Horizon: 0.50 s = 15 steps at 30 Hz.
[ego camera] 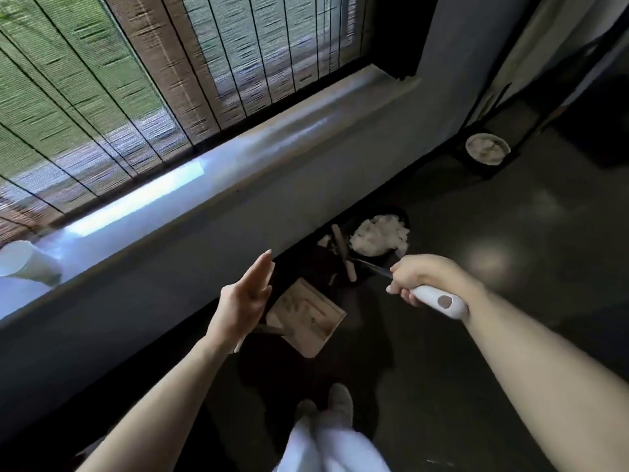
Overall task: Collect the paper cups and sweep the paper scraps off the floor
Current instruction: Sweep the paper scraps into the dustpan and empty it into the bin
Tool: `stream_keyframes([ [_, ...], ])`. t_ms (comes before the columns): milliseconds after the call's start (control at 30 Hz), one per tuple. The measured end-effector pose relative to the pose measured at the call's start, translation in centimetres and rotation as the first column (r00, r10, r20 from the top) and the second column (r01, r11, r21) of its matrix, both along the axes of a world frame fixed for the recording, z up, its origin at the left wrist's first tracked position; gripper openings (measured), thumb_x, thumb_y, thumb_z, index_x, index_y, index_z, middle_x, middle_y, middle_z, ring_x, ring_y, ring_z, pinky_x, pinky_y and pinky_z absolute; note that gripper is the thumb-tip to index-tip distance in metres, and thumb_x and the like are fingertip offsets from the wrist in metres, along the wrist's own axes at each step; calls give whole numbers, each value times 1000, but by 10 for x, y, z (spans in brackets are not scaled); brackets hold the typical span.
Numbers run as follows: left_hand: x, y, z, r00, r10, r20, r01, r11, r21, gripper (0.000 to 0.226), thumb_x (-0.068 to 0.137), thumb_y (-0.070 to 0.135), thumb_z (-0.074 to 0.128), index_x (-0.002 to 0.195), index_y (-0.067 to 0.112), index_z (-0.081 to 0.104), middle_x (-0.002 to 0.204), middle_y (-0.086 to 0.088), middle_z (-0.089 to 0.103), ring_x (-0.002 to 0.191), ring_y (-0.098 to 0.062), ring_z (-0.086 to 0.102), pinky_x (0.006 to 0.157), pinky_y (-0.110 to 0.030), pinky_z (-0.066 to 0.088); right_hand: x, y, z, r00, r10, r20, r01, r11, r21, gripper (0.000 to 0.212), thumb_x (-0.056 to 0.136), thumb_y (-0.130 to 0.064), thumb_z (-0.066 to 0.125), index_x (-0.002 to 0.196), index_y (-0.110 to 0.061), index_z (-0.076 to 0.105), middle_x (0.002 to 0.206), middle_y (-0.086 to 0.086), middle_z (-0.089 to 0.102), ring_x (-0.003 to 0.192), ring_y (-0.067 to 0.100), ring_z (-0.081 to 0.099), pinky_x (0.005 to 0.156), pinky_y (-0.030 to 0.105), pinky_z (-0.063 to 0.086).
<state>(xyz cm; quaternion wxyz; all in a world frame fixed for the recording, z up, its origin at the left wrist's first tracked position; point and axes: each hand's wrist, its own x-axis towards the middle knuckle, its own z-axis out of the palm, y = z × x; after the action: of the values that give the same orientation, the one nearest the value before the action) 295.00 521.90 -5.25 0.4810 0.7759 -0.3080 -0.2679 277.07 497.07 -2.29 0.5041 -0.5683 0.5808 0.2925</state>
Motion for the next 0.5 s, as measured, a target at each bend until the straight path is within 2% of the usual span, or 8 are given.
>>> stream_keyframes([
  [167, 24, -1, -6, 999, -51, 12, 51, 998, 42, 72, 89, -6, 58, 130, 52, 42, 119, 38, 51, 118, 11, 48, 98, -3, 32, 19, 0, -6, 999, -34, -20, 33, 999, -30, 30, 95, -7, 52, 123, -14, 55, 48, 0, 46, 46, 8, 40, 50, 19, 33],
  [267, 42, -2, -9, 998, -56, -6, 56, 993, 102, 72, 89, 0, 61, 129, 58, 45, 109, 45, 53, 114, 16, 48, 93, 1, 32, 33, -3, -10, 999, -25, -41, 23, 999, -49, 28, 95, -8, 52, 123, -11, 56, 50, 1, 44, 46, 9, 39, 51, 20, 34],
  [367, 66, -6, -12, 997, -71, -39, 75, 989, 130, 70, 90, 3, 62, 125, 61, 42, 105, 48, 52, 113, 19, 47, 92, 2, 32, 54, -9, -19, 996, 8, -84, -14, 997, -79, 11, 95, -7, 50, 101, -9, 60, 50, 3, 46, 42, 10, 40, 45, 19, 35],
  [433, 81, -8, -13, 994, -103, -36, 107, 987, 124, 73, 90, 1, 61, 126, 62, 44, 111, 43, 52, 114, 17, 47, 95, 0, 32, 69, -5, -32, 983, 104, -150, -117, 990, -82, 11, 96, -8, 48, 88, -7, 55, 56, 5, 48, 47, 12, 42, 52, 23, 38],
  [500, 95, -9, -16, 989, -142, -28, 144, 985, 100, 74, 89, -3, 60, 126, 59, 43, 115, 38, 53, 115, 15, 48, 96, -1, 31, 82, 3, -47, 953, 215, -214, -235, 969, -73, 18, 95, -10, 48, 82, -8, 59, 59, 4, 52, 53, 14, 45, 62, 27, 40],
])
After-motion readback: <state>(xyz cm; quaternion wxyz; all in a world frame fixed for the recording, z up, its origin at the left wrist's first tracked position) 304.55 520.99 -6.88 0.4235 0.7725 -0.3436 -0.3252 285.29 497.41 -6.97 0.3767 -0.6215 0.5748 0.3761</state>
